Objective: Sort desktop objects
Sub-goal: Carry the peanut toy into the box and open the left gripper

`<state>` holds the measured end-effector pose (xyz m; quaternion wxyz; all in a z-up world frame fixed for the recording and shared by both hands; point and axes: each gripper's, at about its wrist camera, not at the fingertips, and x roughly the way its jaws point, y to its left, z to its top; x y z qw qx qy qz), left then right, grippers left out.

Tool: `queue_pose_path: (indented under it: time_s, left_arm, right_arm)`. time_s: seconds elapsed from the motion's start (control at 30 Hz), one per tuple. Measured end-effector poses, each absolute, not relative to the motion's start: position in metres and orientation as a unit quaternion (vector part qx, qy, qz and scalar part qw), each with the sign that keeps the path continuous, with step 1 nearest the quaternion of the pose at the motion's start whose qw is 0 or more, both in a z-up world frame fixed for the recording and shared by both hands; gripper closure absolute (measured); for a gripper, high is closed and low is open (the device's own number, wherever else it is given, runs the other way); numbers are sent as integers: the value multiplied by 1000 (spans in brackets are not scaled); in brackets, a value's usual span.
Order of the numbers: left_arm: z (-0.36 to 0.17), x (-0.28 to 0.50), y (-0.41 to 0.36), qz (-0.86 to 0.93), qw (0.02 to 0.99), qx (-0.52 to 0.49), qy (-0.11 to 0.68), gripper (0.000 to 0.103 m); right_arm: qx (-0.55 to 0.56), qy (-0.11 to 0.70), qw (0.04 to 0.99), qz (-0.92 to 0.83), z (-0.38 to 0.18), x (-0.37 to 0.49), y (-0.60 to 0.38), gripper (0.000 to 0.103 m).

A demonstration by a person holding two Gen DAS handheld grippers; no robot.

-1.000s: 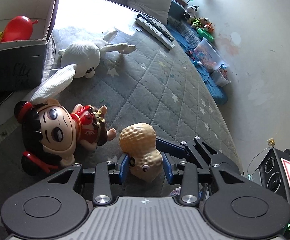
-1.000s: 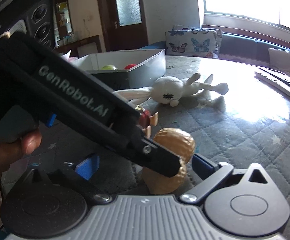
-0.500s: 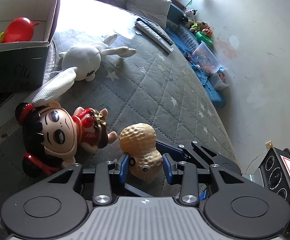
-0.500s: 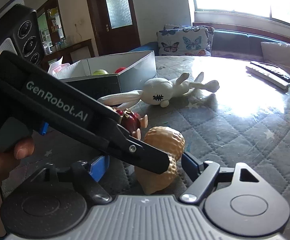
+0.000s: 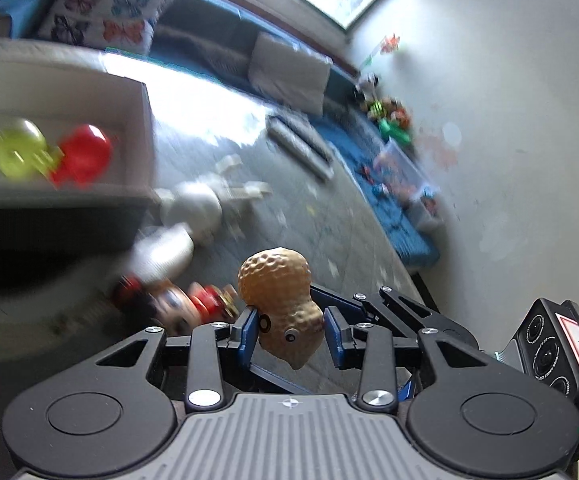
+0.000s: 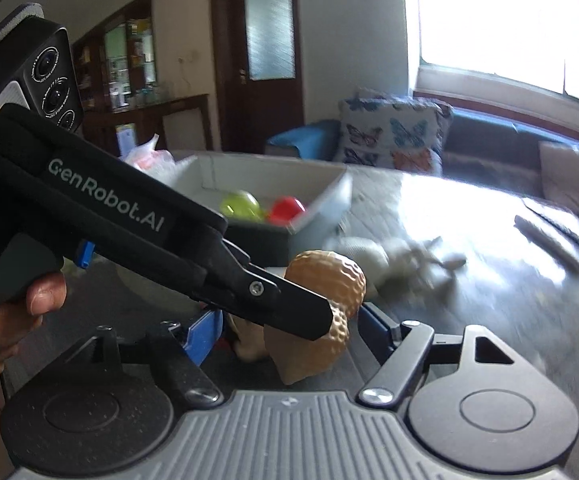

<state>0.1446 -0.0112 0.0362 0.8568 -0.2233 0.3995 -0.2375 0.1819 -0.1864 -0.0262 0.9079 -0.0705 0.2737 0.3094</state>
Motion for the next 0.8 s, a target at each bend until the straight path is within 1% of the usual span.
queue_pose_path:
  time_s: [0.2, 0.33, 0.57, 0.8]
  left_arm:
    - [60, 156, 36, -197, 879, -235, 365, 64]
    - [65, 175, 67, -176, 883, -244, 360, 64]
    - [50, 215, 112, -146, 868, -280, 382, 64]
    - [28, 245, 130, -140, 848, -298, 416, 64]
  right_arm:
    - [-107, 246, 898, 348, -3, 210, -135, 27]
    - [-117, 245, 889, 369, 7, 235, -98, 27]
    - [-119, 281, 868, 391, -1, 285, -50, 27]
    - [-125, 323, 851, 395, -22, 317, -31, 27]
